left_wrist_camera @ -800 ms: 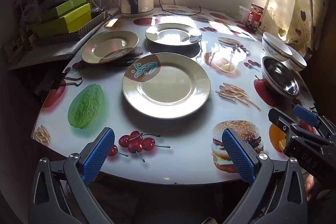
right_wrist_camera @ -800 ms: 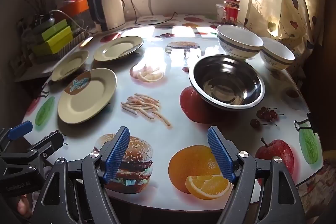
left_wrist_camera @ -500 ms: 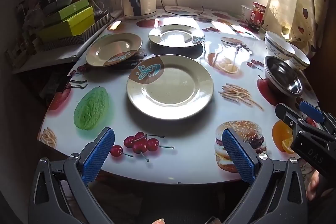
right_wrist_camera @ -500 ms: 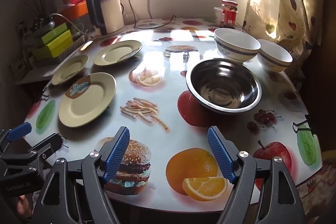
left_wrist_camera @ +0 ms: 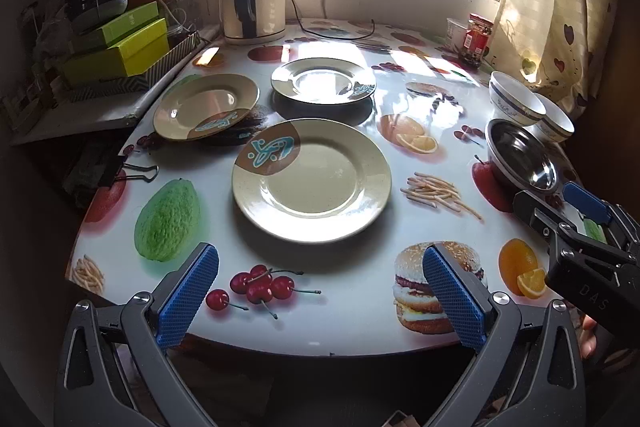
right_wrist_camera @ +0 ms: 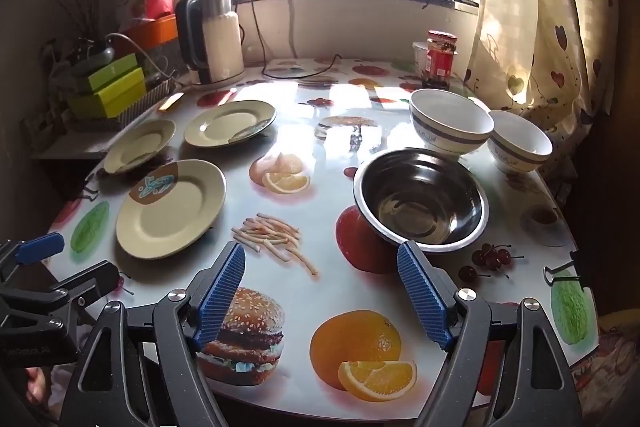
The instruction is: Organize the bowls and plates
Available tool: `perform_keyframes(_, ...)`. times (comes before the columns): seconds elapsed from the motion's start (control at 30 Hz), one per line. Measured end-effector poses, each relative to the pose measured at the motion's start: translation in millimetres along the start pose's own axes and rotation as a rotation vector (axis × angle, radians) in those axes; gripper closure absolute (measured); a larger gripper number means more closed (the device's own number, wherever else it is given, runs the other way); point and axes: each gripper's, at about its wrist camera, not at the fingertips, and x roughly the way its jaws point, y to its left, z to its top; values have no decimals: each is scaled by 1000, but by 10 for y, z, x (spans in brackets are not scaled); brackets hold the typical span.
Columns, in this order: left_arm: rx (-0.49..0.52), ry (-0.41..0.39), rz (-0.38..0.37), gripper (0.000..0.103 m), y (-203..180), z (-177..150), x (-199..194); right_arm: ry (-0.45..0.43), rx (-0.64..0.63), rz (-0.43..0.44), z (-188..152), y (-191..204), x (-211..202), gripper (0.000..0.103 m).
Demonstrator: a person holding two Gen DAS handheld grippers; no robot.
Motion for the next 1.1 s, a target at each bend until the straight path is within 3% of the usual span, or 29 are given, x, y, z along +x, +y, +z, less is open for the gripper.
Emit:
perform_keyframes(0.4,9,-30,27,1,16,63,-87,-69,3,59,105,28,-142,17)
perform_keyframes(0.5,-12,-39,20,1,62,91,-103,-36,24,99,142,33,-102,17)
perform_keyframes(0.6,-2,-47,41,1,54,139,-93,13,67,57,170,-4,-12,17)
perform_keyframes(0.7,9,-37,42,1,36,161,-32,25,88,72,173,-40,71,17)
perform_keyframes(1.1,20,2,50,1,-32,192,164,35,67,28,149,-92,197,17)
